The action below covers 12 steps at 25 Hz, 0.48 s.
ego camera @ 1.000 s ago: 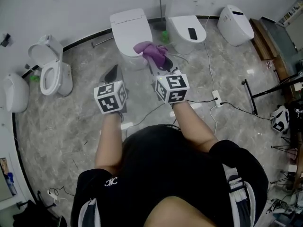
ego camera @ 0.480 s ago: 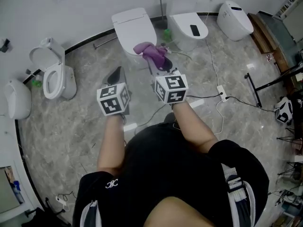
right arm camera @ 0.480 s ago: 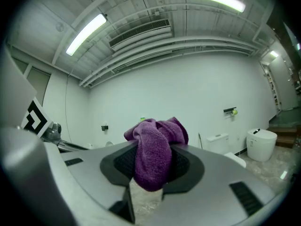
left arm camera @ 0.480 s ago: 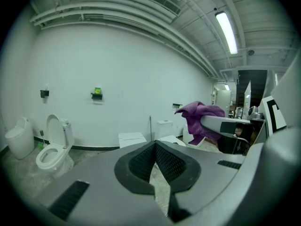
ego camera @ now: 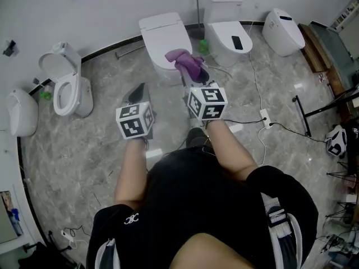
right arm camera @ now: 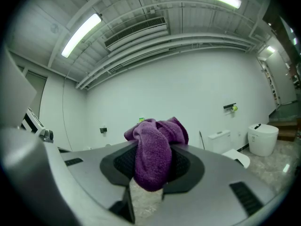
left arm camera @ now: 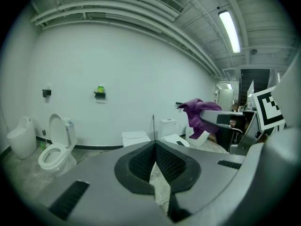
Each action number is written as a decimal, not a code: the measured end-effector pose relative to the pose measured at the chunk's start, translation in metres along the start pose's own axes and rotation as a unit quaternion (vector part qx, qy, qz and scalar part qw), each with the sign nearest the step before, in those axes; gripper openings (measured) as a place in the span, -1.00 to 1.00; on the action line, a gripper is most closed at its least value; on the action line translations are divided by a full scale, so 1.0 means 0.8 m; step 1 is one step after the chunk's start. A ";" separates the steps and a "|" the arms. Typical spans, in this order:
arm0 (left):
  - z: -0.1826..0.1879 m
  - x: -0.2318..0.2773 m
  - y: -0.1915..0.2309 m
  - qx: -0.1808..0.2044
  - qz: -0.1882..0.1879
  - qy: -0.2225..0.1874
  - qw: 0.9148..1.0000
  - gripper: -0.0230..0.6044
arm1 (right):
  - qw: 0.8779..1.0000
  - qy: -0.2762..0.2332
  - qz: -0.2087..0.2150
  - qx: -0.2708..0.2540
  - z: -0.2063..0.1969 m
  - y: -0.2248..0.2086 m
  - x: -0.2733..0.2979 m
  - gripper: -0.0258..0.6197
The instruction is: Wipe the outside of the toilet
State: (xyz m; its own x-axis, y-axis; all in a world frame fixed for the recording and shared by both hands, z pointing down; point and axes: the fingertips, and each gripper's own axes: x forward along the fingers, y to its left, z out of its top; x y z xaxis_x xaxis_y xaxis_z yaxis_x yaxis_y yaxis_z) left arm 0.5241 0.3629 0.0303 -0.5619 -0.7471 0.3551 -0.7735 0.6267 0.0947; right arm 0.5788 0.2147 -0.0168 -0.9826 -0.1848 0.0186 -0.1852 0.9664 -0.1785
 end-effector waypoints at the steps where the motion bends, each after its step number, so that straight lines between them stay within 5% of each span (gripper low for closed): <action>1: 0.002 0.005 0.003 0.004 0.000 0.001 1.000 -0.91 | 1.000 -0.001 0.002 0.004 0.000 -0.001 0.010 -0.52; 12: 0.055 0.119 0.026 0.019 0.021 0.005 1.000 -0.91 | 0.999 -0.008 0.033 0.014 0.020 -0.064 0.131 -0.52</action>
State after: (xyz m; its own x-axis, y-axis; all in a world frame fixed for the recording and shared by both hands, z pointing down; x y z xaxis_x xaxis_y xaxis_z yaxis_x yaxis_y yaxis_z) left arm 0.4416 0.2949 0.0252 -0.5915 -0.7181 0.3666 -0.7599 0.6486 0.0444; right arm 0.4859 0.1426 -0.0217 -0.9924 -0.1229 -0.0096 -0.1183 0.9712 -0.2066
